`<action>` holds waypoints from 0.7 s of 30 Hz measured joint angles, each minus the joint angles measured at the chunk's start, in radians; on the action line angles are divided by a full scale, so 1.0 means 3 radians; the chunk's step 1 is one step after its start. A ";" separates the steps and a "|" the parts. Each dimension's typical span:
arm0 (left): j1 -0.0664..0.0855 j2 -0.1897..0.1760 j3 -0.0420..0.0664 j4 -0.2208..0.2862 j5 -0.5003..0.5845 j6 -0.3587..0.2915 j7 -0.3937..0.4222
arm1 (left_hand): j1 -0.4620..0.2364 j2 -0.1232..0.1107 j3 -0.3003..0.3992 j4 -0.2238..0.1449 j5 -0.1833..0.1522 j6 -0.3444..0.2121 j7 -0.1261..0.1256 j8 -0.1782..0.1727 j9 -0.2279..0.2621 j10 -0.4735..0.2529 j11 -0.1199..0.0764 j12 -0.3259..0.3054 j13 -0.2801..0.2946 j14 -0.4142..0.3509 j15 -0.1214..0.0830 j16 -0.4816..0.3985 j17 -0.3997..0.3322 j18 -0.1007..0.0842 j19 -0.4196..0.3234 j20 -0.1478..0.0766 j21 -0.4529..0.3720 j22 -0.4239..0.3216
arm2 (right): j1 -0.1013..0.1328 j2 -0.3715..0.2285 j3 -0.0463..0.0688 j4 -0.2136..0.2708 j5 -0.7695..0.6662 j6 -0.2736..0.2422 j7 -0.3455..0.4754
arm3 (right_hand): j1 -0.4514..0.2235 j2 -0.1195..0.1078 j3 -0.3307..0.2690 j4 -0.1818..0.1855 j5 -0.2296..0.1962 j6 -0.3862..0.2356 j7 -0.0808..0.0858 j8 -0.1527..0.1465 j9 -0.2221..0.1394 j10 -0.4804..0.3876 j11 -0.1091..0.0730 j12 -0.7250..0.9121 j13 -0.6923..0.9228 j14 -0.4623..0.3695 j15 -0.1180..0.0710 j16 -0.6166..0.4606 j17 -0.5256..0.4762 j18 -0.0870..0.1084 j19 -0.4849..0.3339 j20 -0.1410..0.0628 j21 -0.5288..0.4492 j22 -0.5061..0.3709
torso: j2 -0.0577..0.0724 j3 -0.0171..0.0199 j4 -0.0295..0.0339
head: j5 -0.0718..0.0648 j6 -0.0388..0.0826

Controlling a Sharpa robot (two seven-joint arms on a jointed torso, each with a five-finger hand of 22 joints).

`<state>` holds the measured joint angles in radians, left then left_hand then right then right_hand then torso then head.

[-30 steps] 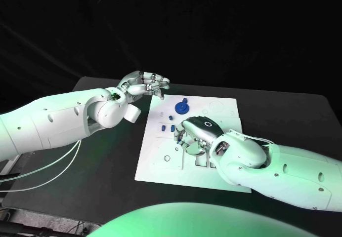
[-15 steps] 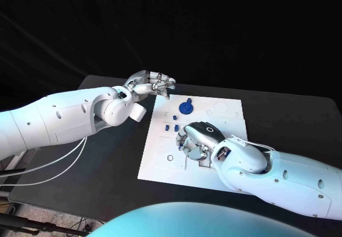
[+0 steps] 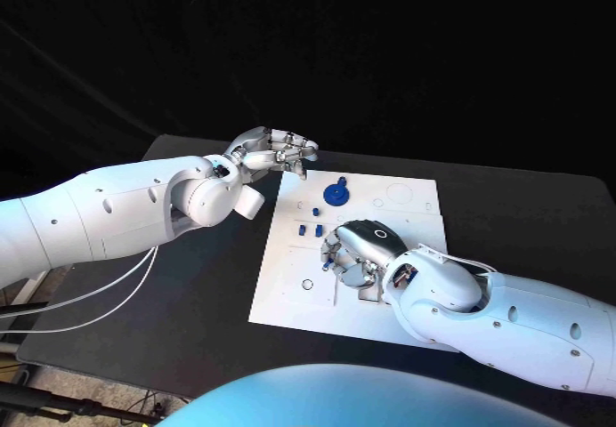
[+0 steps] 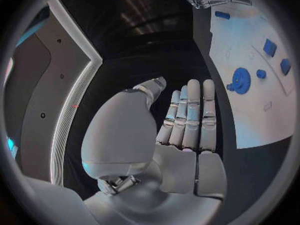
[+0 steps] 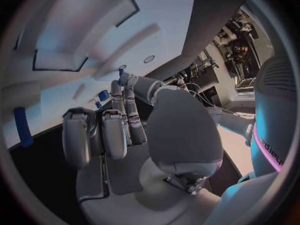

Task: Assemble the parts on the task board

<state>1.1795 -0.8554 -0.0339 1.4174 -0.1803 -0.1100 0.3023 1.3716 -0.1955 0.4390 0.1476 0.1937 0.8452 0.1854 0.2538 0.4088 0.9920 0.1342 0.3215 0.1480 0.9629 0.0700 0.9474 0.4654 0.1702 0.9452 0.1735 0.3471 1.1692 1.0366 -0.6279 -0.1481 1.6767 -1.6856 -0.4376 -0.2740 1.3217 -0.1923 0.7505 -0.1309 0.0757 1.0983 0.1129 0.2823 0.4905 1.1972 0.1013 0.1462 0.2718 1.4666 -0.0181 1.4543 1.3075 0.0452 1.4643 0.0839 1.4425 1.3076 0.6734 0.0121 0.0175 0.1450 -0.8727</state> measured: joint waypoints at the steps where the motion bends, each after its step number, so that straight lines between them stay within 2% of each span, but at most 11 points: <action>1: 0.0000 0.0000 0.0000 0.0000 0.0000 0.0001 -0.0001 | 0.0000 0.0000 0.0000 0.0000 0.0000 0.0000 0.0000 0.0000 0.0000 0.0000 0.0000 0.0000 0.0000 0.0000 0.0000 0.0000 0.0000 0.0000 0.0000 0.0000 0.0000 0.0000 | 0.0000 0.0002 0.0000 -0.0002 -0.0001 0.0000 0.0000 | 0.0000 0.0000 0.0000 0.0000 0.0000 0.0000 0.0000 0.0000 0.0000 0.0000 0.0000 0.0000 0.0000 0.0000 0.0000 0.0000 0.0001 0.0000 0.0000 0.0000 0.0000 0.0000 | 0.0000 0.0000 0.0000 | 0.0002 0.0000; 12: 0.0000 -0.0005 0.0000 0.0001 0.0001 0.0009 -0.0011 | 0.0000 0.0000 0.0000 0.0000 0.0000 0.0000 0.0000 0.0000 0.0000 0.0000 0.0000 0.0000 0.0000 0.0000 0.0000 0.0000 0.0000 0.0000 0.0000 0.0000 0.0000 0.0000 | 0.0000 0.0015 -0.0005 -0.0027 -0.0001 0.0003 0.0006 | 0.0008 0.0010 0.0010 -0.0010 0.0000 0.0000 0.0000 0.0000 0.0004 0.0000 0.0000 -0.0015 0.0001 0.0000 0.0000 0.0000 0.0002 0.0000 0.0000 0.0000 0.0000 -0.0001 | 0.0000 0.0000 0.0000 | 0.0011 0.0000; 21: 0.0001 -0.0013 0.0000 0.0000 0.0001 0.0015 -0.0021 | -0.0014 -0.0014 0.0009 -0.0010 0.0000 -0.0012 0.0012 0.0000 -0.0003 0.0000 0.0000 0.0000 0.0000 0.0000 0.0000 0.0000 0.0000 0.0000 0.0000 0.0000 0.0000 0.0000 | -0.0003 -0.0023 -0.0009 0.0014 0.0002 0.0008 0.0016 | -0.0006 0.0024 0.0010 -0.0010 -0.0002 0.0000 0.0000 0.0000 0.0003 0.0000 0.0000 -0.0017 0.0001 0.0000 0.0000 0.0000 0.0002 0.0000 0.0000 0.0000 0.0000 -0.0001 | -0.0002 0.0000 0.0000 | 0.0015 0.0000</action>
<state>1.1797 -0.8592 -0.0337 1.4174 -0.1801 -0.1055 0.2960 1.3673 -0.1997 0.4418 0.1447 0.1937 0.8416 0.1890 0.2538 0.4079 0.9920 0.1342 0.3215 0.1481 0.9629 0.0700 0.9474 0.4654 0.1702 0.9452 0.1734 0.3472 1.1693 1.0358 -0.6349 -0.1509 1.6808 -1.6851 -0.4353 -0.2692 1.3198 -0.1851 0.7534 -0.1341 0.0751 1.0982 0.1130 0.2822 0.4914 1.1972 0.1013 0.1412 0.2720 1.4666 -0.0181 1.4543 1.3080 0.0453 1.4643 0.0840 1.4425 1.3073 0.6728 0.0120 0.0175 0.1496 -0.8727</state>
